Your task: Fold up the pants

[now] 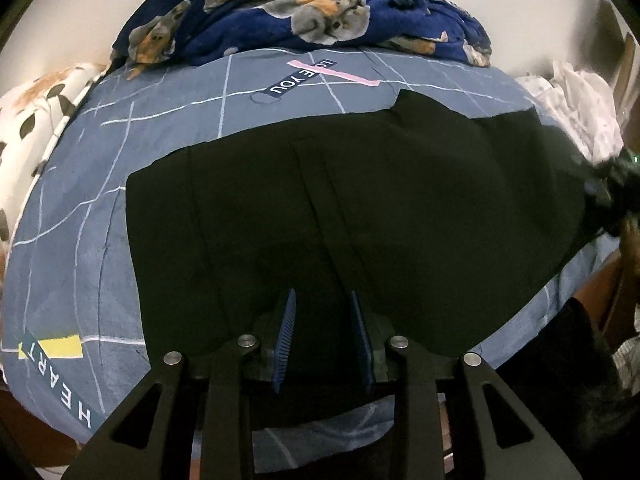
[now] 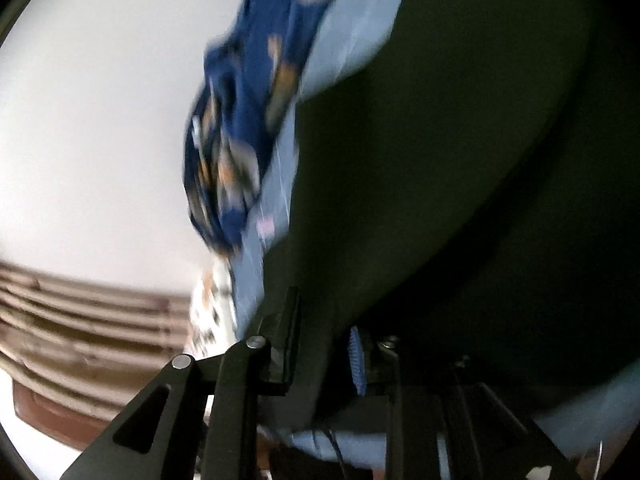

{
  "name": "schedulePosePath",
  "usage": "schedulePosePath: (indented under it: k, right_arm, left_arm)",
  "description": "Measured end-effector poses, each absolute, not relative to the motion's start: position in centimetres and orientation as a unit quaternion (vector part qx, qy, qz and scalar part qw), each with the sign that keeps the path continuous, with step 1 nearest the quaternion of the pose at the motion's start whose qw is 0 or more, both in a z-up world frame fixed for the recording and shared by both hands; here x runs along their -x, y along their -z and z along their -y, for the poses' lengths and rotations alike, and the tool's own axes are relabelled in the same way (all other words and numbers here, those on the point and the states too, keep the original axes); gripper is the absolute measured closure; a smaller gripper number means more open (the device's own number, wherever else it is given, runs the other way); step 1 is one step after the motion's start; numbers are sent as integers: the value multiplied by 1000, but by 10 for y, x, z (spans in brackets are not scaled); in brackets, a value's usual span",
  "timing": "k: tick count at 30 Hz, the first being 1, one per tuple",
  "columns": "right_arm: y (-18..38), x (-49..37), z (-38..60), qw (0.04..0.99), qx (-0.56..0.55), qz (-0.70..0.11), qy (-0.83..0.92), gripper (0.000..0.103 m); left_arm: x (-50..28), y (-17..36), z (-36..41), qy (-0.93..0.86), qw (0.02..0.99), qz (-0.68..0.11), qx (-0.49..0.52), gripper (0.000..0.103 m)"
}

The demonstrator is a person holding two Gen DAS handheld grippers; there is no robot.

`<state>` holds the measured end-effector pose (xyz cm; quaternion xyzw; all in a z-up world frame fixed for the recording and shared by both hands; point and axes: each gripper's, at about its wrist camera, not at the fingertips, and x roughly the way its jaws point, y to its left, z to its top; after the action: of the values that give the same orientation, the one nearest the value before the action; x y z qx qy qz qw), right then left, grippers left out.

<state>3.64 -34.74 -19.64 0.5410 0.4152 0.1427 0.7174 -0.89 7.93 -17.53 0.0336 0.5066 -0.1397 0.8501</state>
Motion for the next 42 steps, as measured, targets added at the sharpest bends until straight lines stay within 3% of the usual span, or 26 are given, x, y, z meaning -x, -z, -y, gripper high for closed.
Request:
schedulePosePath:
  k: [7,12,17,19,28,42]
  right_arm:
    - [206,-62,485,733,-587,-340,-42,78]
    - [209,-67,544,737,-585,-337,3,82]
    - [197,-58,565,756,-561,-338,23,97]
    - [193,-56,570,765,-545,-341,29,98]
    - [167,-1,585,790,-527,-310,49,99]
    - [206,67,596,752,-581,-304,70,99]
  left_arm:
    - [6,176,-79,136,848,-511,-29,72]
    - [6,176,-77,130,848,-512,-36,71]
    - [4,176,-80,129,848,-513,-24,70]
    - [4,176,-81,129,848,-514,-20,70]
    - [1,175,-83,136,842,-521,-19,70]
    - [2,176,-84,154,840,-519,-28,70]
